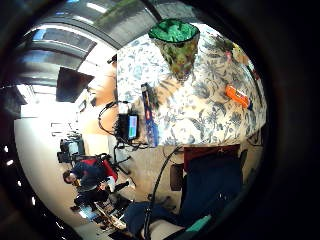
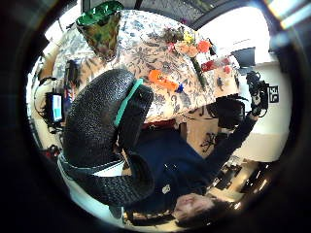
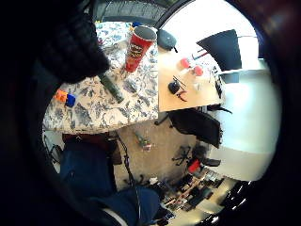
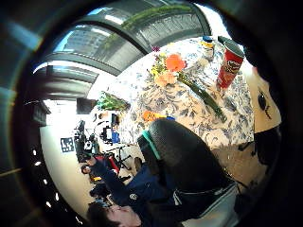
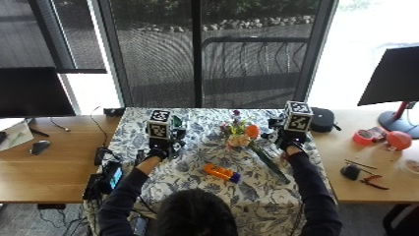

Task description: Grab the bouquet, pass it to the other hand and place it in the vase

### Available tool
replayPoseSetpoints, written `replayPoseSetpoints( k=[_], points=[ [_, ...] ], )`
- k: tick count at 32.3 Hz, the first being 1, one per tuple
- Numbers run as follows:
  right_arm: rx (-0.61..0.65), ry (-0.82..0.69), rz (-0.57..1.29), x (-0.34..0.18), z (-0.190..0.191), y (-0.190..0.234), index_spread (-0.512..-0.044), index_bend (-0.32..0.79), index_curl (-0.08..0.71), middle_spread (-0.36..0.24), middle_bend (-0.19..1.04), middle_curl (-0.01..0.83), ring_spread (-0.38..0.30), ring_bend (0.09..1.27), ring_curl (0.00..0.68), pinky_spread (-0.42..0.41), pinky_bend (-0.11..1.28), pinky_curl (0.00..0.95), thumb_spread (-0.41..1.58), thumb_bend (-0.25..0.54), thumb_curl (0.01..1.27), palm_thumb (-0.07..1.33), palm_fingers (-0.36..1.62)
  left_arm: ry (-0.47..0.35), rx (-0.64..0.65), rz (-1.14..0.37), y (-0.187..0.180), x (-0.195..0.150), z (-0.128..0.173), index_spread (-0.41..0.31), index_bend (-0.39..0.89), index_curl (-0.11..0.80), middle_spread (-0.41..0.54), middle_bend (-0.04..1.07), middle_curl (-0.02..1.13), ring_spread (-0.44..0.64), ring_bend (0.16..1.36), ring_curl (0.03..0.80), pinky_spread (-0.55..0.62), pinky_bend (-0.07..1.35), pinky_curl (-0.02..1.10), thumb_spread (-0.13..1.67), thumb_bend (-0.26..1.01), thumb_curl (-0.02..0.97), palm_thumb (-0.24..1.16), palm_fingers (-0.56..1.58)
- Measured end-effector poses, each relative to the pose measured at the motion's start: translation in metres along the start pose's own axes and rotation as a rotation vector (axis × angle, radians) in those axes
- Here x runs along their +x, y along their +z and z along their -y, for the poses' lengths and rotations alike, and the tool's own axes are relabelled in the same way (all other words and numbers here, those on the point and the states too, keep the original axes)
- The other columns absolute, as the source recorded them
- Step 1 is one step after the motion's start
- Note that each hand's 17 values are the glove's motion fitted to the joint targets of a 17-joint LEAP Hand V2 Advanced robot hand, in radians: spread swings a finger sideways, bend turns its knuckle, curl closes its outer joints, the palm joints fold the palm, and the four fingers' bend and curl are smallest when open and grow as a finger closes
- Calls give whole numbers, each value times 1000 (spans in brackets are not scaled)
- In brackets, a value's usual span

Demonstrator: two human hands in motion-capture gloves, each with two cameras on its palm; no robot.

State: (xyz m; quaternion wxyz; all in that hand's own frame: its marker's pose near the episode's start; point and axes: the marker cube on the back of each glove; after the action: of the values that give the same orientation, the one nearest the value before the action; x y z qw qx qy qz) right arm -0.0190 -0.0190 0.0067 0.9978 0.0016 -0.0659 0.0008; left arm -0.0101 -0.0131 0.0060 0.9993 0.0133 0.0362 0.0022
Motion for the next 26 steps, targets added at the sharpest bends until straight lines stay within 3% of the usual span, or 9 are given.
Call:
replayPoseSetpoints(
  k=[3,8,15,20,23,26],
  points=[
    [-1,50,-73,7,0,-9,-173,103,124,-45,340,203,-25,517,235,95,426,214,830,133,111,292,686,29,1,66,4,9,-1,-39,152,109,181,176,115,247,510,166,307,359,157,877,94,83,187,224],
    [23,111,-35,21,18,0,-182,74,133,-44,358,250,-43,563,276,103,435,244,948,119,147,326,723,45,5,55,4,12,-6,-43,154,144,202,179,145,280,532,186,342,373,189,1010,77,110,191,203],
    [-43,215,58,55,52,47,-177,52,120,-72,410,312,-96,618,322,54,489,283,1034,91,192,368,785,60,-9,46,11,12,-6,-45,158,185,216,181,182,303,549,205,366,378,221,1109,49,142,195,184],
    [-130,281,104,62,46,80,-172,56,123,-73,405,339,-100,609,346,70,520,311,1063,68,218,392,710,82,1,52,18,21,2,-46,161,212,230,171,197,311,564,217,374,385,241,1152,30,162,200,166],
    [-266,372,138,58,31,94,-171,57,120,-67,397,351,-101,611,353,73,533,320,1075,58,236,415,688,95,12,54,19,28,6,-46,161,225,234,172,206,314,570,223,377,387,250,1168,19,173,203,160],
    [-590,589,166,38,-21,88,-167,61,120,-66,393,361,-103,612,358,78,544,328,1082,47,249,434,676,95,7,58,21,31,8,-47,161,237,237,173,215,316,575,228,379,388,259,1180,7,182,206,154]
  ],
)
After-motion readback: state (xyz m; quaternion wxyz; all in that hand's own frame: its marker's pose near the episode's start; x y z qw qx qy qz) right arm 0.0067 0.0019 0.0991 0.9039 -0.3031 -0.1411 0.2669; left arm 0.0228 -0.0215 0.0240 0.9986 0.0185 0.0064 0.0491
